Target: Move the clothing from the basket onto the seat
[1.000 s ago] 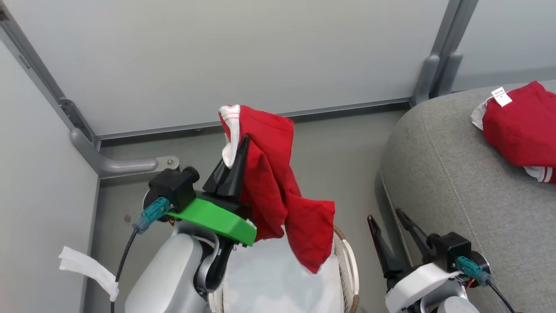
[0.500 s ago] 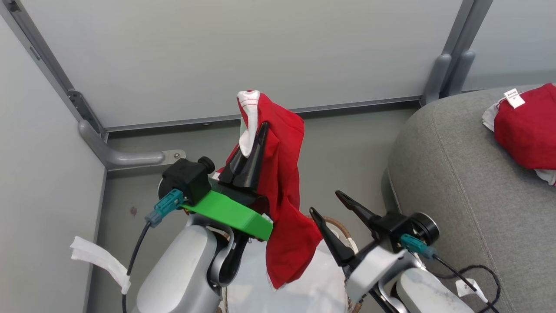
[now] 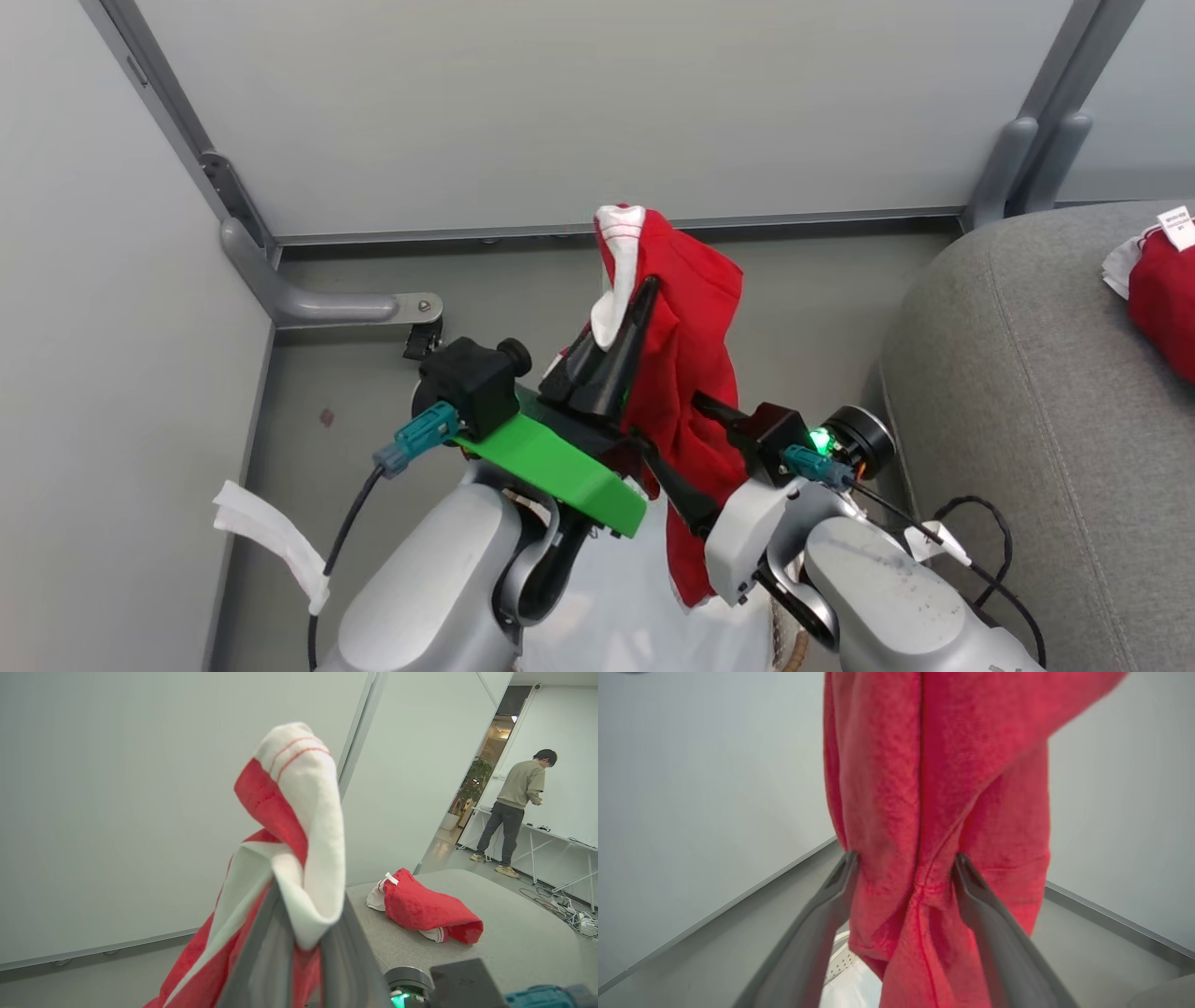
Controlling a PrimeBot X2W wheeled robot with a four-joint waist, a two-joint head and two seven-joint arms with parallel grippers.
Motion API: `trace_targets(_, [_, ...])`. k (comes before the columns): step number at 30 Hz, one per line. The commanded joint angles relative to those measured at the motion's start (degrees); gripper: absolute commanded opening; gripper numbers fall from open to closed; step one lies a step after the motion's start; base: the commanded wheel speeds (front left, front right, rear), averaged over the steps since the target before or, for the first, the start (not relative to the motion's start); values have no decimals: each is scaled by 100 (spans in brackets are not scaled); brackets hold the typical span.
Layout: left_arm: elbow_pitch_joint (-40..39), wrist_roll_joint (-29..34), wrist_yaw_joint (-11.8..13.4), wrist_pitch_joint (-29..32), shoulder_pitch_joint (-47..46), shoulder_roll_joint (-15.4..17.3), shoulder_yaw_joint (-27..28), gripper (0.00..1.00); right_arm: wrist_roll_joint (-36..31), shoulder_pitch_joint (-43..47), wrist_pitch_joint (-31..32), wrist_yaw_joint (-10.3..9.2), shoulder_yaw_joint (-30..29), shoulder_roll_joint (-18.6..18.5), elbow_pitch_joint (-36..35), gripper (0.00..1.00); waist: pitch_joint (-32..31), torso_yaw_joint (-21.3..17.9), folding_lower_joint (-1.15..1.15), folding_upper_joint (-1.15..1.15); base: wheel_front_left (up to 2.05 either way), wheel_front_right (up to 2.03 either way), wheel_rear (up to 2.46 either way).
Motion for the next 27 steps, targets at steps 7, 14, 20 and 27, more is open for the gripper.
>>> trace_targets(7, [-73, -207, -18, -21, -242, 1, -186, 0, 554, 44, -2, -8, 184, -6, 260, 0, 29, 180, 0, 0, 0, 0, 0])
trace_targets(14, [96, 10, 42, -21, -68, 4, 143, 24, 651, 392, -3, -8, -328, -5, -185, 0, 95, 67, 0, 0, 0, 0, 0])
trace_targets(20, [374, 319, 23, -14, 143, 28, 445, 100, 782, 932, -3, -7, -967, -1, -1131, 0, 125, -271, 0, 0, 0, 0, 0])
trace_targets(27, [629, 833, -4, -14, 616, 109, 1023, 100, 822, 1482, -3, -7, -1217, -1, -2084, 0, 177, -1279, 0, 0, 0, 0, 0])
